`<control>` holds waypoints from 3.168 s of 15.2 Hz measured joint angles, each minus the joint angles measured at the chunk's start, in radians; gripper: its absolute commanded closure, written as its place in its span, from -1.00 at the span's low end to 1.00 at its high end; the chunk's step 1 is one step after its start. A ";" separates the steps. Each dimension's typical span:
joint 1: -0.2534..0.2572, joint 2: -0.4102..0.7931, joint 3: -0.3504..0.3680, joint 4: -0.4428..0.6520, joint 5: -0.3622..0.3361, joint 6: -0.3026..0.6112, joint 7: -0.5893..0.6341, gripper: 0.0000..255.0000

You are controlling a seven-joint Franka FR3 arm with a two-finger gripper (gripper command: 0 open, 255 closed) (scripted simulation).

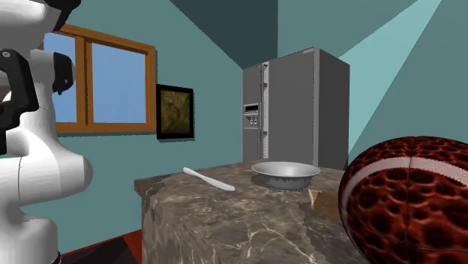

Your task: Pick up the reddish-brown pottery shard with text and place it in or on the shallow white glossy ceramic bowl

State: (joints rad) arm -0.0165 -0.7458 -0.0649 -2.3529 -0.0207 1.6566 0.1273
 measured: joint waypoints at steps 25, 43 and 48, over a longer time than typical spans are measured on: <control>0.123 0.583 0.439 0.411 0.078 0.094 0.580 -1.00; 0.294 1.116 0.546 0.901 -0.124 0.038 0.910 -1.00; 0.290 1.110 0.546 0.858 -0.122 0.076 0.911 -1.00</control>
State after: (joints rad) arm 0.2730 0.3645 0.4812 -1.4954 -0.1430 1.7329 1.0387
